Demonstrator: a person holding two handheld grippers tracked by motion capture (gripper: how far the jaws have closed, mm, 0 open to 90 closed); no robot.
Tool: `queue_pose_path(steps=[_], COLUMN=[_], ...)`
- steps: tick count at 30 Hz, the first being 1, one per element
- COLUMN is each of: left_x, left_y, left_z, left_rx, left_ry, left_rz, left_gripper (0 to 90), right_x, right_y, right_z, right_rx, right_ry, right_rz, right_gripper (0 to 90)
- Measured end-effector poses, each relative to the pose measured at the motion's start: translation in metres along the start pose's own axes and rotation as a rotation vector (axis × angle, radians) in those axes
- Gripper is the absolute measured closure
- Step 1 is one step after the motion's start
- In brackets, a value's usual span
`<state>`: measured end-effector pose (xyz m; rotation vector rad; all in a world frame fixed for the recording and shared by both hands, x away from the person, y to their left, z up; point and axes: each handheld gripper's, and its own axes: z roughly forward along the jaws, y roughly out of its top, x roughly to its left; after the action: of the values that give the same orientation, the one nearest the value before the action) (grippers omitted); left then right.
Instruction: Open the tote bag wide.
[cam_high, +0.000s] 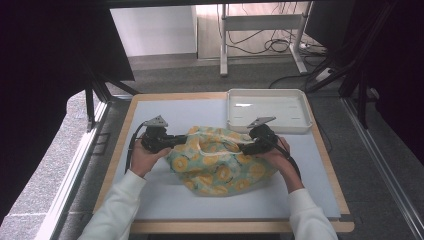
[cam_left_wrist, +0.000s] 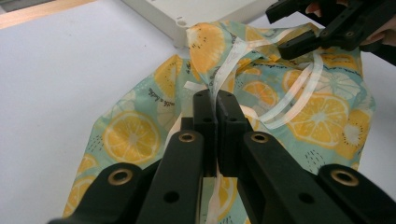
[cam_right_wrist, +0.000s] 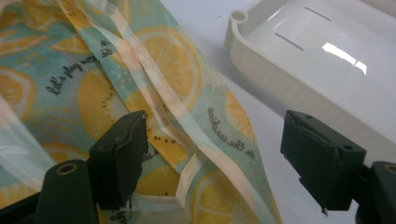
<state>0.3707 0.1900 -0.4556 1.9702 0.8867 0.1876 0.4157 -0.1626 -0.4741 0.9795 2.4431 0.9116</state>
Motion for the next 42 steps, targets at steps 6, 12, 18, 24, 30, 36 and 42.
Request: queue_pose_path(steps=[6, 12, 18, 24, 30, 36, 42], left_x=[0.000, -0.001, -0.001, -0.001, 0.000, 0.000, -0.002], left_y=[0.000, 0.001, 0.000, -0.001, -0.002, -0.002, -0.002], left_z=[-0.001, -0.002, 0.000, 0.002, 0.003, 0.001, 0.001], left_rx=[-0.005, -0.009, 0.000, 0.007, 0.014, 0.009, 0.008], left_ry=[-0.006, -0.010, -0.008, -0.009, -0.006, -0.006, -0.009], left_rz=[-0.002, -0.001, 0.000, 0.001, -0.001, -0.002, 0.005], left_gripper=[89.1, 89.1, 89.1, 89.1, 89.1, 89.1, 89.1], right_x=[0.000, 0.001, -0.002, -0.004, -0.011, -0.014, -0.012], right_y=[0.001, 0.001, 0.001, 0.003, 0.003, 0.003, 0.003], right_z=[0.008, 0.016, 0.012, 0.005, -0.008, -0.025, -0.039], right_rx=[0.014, 0.043, 0.009, -0.022, -0.086, -0.161, -0.211], right_ry=[-0.028, -0.061, -0.009, 0.024, 0.063, 0.101, 0.117], right_rz=[-0.016, -0.028, 0.001, 0.023, 0.068, 0.102, 0.108], right_gripper=[29.7, 46.5, 71.3, 80.6, 85.3, 86.1, 86.1])
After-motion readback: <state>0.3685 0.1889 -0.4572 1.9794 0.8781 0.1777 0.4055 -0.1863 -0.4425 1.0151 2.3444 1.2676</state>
